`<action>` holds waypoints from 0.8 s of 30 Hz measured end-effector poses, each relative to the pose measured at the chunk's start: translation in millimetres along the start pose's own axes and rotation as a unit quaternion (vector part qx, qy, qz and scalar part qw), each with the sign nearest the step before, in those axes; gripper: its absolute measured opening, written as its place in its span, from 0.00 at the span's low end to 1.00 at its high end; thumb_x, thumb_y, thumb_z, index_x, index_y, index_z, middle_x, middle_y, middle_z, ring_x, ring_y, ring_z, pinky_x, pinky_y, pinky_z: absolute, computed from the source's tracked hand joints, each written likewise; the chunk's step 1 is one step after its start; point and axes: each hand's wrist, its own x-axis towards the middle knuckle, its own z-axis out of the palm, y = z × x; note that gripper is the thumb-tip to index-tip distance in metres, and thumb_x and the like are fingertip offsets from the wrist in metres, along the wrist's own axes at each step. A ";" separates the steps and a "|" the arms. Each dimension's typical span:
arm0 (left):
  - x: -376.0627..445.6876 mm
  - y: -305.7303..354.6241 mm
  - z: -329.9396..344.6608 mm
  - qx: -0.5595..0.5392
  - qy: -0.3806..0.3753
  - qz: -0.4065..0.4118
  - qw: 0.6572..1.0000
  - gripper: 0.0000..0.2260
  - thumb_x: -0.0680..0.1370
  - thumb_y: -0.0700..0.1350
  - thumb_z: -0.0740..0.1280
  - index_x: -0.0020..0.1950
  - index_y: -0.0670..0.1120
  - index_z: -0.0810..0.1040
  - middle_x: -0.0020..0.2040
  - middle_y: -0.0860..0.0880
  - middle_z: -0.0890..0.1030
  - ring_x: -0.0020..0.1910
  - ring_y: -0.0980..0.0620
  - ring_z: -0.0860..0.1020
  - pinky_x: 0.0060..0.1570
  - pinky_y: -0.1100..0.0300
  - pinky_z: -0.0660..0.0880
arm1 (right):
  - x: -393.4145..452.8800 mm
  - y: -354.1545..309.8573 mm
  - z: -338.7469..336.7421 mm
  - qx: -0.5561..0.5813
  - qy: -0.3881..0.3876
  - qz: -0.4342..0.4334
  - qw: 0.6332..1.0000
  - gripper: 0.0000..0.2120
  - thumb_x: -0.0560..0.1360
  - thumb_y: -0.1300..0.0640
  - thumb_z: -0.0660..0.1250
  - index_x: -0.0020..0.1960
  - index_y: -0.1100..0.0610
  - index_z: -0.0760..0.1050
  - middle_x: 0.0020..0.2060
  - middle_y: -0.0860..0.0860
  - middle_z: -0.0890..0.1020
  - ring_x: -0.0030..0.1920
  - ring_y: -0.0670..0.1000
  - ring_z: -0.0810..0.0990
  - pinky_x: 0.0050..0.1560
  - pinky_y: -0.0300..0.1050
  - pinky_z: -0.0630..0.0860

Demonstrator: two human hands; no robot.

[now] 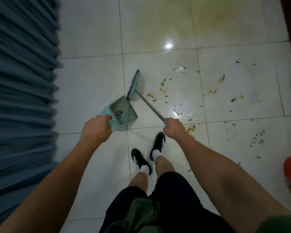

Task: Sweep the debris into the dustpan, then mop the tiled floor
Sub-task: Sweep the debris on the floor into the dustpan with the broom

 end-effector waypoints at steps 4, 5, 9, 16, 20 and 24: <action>21.8 21.2 -7.6 0.011 -0.007 0.013 1.000 0.19 0.76 0.47 0.67 0.68 0.54 0.77 0.54 0.42 0.83 0.47 0.40 0.82 0.43 0.54 0.75 | 21.2 -0.6 -16.6 0.008 -0.029 0.001 1.000 0.18 0.76 0.61 0.61 0.65 0.56 0.72 0.53 0.56 0.78 0.42 0.55 0.75 0.39 0.45 0.72; 26.4 26.3 -9.6 0.014 -0.011 0.017 1.000 0.19 0.77 0.48 0.67 0.68 0.54 0.77 0.53 0.43 0.83 0.46 0.41 0.82 0.43 0.54 0.75 | 24.2 2.0 -18.0 0.001 -0.028 0.006 1.000 0.18 0.76 0.62 0.60 0.66 0.57 0.72 0.54 0.56 0.78 0.43 0.55 0.75 0.40 0.45 0.73; 42.2 40.7 -19.6 0.033 -0.013 0.035 0.999 0.18 0.77 0.47 0.65 0.67 0.53 0.78 0.51 0.44 0.82 0.42 0.43 0.80 0.39 0.56 0.73 | 24.8 21.7 -23.3 -0.026 -0.004 0.038 0.999 0.15 0.77 0.62 0.60 0.63 0.58 0.73 0.52 0.56 0.80 0.42 0.55 0.75 0.41 0.47 0.73; 45.9 65.0 -28.1 0.067 -0.013 0.091 0.993 0.15 0.77 0.47 0.65 0.64 0.51 0.78 0.53 0.44 0.82 0.44 0.43 0.81 0.42 0.55 0.76 | -18.7 75.4 -14.5 0.015 0.019 0.136 0.990 0.14 0.78 0.62 0.60 0.63 0.58 0.73 0.55 0.56 0.79 0.53 0.57 0.80 0.44 0.46 0.74; 41.2 88.2 -28.2 0.061 -0.016 0.129 0.990 0.13 0.77 0.47 0.64 0.61 0.51 0.79 0.51 0.45 0.82 0.43 0.43 0.81 0.43 0.54 0.80 | -58.7 104.6 1.5 0.047 0.035 0.206 0.977 0.13 0.78 0.59 0.61 0.62 0.58 0.73 0.56 0.57 0.79 0.54 0.57 0.80 0.46 0.46 0.74; 31.3 113.0 -24.8 0.052 -0.028 0.174 0.983 0.13 0.76 0.44 0.64 0.59 0.51 0.79 0.50 0.46 0.82 0.43 0.44 0.80 0.42 0.54 0.79 | -96.5 131.3 20.3 0.073 0.041 0.253 0.964 0.14 0.78 0.60 0.61 0.63 0.58 0.73 0.57 0.56 0.78 0.56 0.57 0.79 0.52 0.49 0.76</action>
